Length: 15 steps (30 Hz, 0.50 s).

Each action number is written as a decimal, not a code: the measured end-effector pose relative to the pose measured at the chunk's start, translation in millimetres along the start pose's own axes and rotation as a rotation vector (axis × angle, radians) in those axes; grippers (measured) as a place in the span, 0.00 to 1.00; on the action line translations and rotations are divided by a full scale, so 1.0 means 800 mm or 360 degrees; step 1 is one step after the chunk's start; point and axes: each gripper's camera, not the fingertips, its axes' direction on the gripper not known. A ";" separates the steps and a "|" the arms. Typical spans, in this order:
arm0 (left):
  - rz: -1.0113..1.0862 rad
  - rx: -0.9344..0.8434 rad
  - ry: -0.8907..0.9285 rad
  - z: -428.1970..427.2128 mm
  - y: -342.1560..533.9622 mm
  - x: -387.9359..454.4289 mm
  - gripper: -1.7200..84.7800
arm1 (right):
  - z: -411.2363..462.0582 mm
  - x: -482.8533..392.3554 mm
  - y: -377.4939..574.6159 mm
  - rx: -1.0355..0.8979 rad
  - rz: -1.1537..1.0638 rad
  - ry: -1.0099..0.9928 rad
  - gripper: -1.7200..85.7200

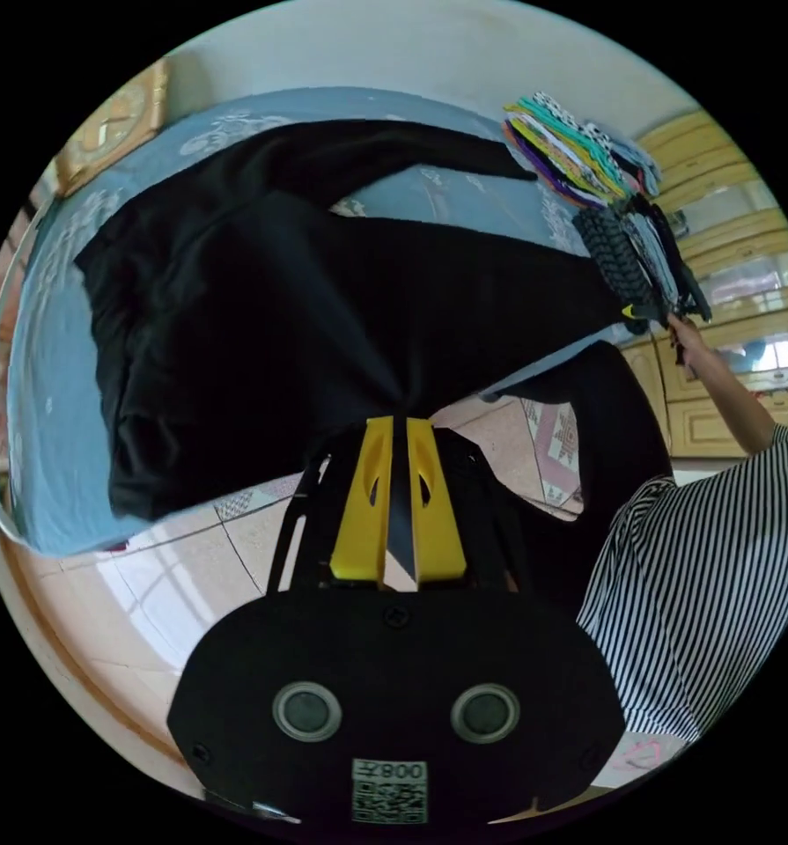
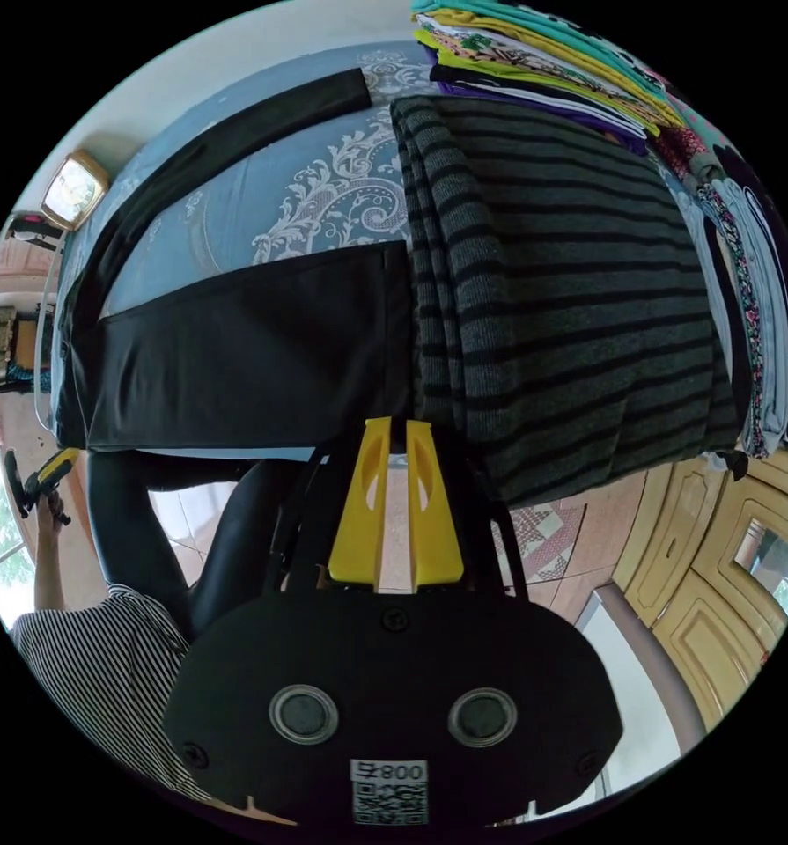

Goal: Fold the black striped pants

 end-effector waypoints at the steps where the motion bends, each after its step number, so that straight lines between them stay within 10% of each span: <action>1: -0.0100 0.0064 0.0013 -0.010 0.021 -0.019 0.06 | -0.001 -0.002 -0.001 0.0002 0.0002 0.0010 0.05; 15: -0.1574 0.0965 0.0839 -0.008 0.236 -0.265 0.13 | -0.018 -0.186 -0.036 0.0225 -0.0635 -0.0155 0.04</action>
